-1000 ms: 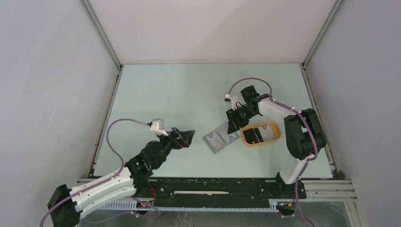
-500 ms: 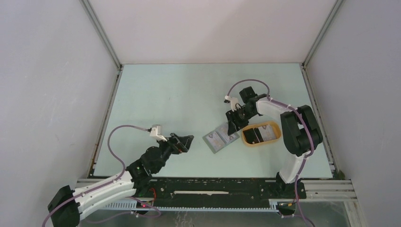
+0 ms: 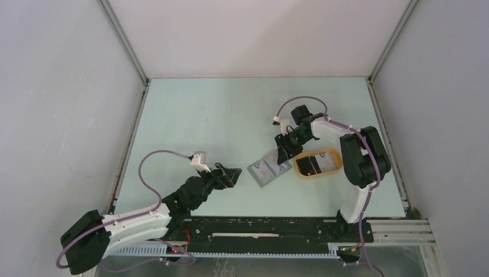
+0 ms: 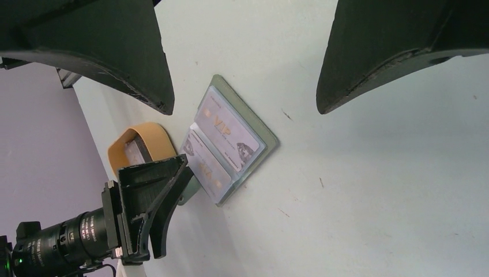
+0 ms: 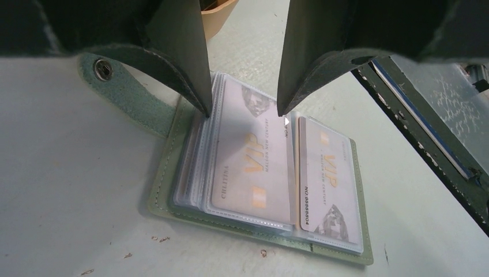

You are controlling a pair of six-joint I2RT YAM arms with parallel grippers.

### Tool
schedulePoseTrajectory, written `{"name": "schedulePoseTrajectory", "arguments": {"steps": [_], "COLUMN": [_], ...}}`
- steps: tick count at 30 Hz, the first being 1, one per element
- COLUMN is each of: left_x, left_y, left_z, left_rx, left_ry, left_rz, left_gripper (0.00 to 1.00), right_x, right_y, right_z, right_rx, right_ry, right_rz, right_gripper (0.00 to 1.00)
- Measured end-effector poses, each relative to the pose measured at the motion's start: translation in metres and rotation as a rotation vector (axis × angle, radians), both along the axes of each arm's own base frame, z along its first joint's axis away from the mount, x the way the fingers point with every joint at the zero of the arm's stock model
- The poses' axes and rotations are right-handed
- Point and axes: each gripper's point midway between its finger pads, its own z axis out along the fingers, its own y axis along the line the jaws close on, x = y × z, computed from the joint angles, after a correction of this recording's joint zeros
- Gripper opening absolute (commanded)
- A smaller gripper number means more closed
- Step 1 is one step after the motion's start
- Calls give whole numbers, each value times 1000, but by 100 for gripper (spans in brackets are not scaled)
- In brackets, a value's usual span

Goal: Put the credit cards into the card holder
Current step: Turn over the card slot in the card holder.

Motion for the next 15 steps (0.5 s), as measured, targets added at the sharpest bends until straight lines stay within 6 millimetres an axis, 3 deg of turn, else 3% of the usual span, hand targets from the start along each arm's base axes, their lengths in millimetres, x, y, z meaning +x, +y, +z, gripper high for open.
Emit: {"name": "schedulePoseTrajectory", "arguments": {"steps": [15], "left_x": [-2], "left_y": [-13], "left_z": [-12], "left_rx": [-10], "left_ry": [45], "left_rz": [-38], "left_gripper": [95], "right_x": [-4], "right_y": [2], "right_z": [2], "right_rx": [14], "right_ry": [22], "right_rz": [6], "right_gripper": [36]}}
